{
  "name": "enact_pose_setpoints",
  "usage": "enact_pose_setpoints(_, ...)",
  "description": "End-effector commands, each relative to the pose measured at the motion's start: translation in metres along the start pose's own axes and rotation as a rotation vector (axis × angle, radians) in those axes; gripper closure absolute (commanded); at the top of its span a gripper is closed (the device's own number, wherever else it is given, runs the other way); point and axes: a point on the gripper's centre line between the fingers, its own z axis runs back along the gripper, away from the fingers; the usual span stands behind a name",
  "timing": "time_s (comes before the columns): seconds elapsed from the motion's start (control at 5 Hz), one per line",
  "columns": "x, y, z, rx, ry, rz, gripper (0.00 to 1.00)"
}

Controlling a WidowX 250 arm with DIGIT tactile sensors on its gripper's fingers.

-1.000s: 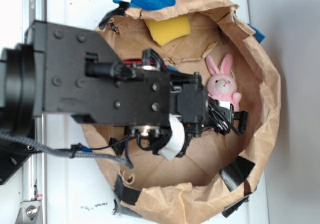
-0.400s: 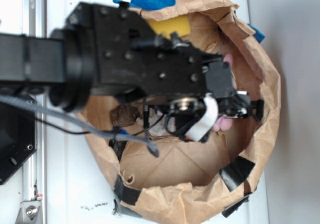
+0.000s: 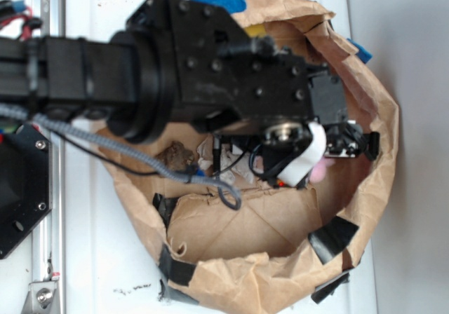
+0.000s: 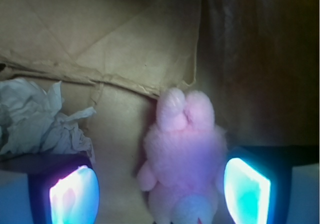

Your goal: Grab the pink bunny.

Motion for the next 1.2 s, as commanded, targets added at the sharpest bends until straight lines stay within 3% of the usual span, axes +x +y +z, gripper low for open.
enact_pose_setpoints(0.0, -0.019, 0.013, 0.000, 0.047, 0.009, -0.034, 0.00)
enact_pose_setpoints(0.4, -0.022, 0.022, -0.003, 0.042, -0.004, -0.029, 0.00)
enact_pose_setpoints(1.0, 0.010, -0.001, -0.019, -0.035, -0.020, -0.119, 0.00)
